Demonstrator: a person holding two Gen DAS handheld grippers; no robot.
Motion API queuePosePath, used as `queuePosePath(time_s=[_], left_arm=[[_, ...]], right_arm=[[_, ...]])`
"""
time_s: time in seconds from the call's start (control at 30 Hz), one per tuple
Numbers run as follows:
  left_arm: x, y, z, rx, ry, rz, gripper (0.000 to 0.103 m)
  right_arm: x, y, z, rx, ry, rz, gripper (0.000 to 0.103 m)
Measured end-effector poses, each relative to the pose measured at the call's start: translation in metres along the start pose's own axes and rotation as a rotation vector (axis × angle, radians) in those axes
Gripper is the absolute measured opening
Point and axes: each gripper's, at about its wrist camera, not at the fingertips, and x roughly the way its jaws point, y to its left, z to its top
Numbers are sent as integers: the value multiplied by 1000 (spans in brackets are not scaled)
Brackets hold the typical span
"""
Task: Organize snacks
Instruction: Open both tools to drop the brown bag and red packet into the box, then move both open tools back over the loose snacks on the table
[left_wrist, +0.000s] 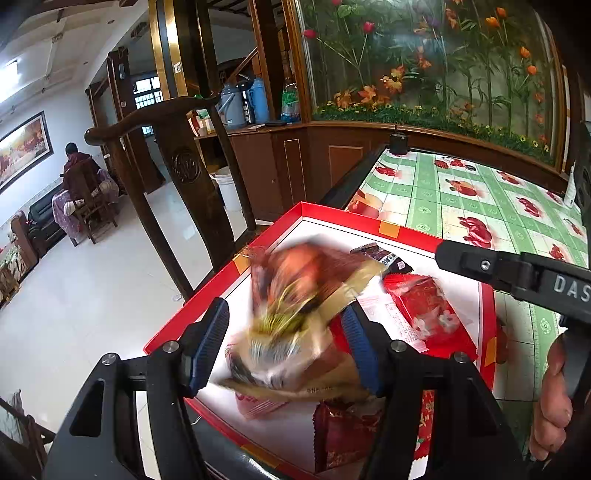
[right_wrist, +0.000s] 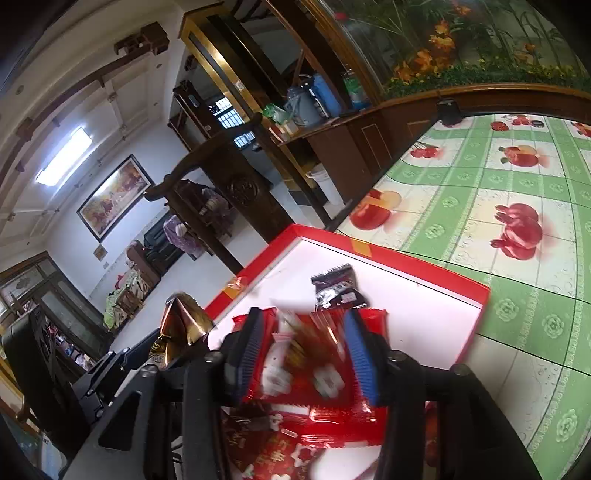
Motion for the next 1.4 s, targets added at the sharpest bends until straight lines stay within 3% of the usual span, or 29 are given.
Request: queuePosePath(time_s=[0.07, 0.13, 0.67, 0.8, 1.07, 1.27, 1.4], left_arm=[[-1, -4, 1, 12, -9, 17, 72], [-5, -8, 3, 28, -23, 31, 74], [-29, -55, 8, 143, -44, 34, 74], [-35, -81, 5, 196, -26, -34, 74], [-50, -169, -9, 375, 15, -185, 74], [-52, -226, -4, 462, 50, -273, 74], [-37, -253, 8, 419, 153, -326, 74]], right_arm=[[-5, -3, 0, 0, -12, 7, 58], [-13, -5, 1, -1, -39, -1, 59], [-98, -64, 10, 82, -119, -128, 60], [-136, -93, 9, 84, -131, -197, 60], [-211, -179, -2, 191, -133, -362, 63], [-221, -213, -10, 255, -23, -448, 63], [-225, -224, -17, 312, 15, -483, 63]])
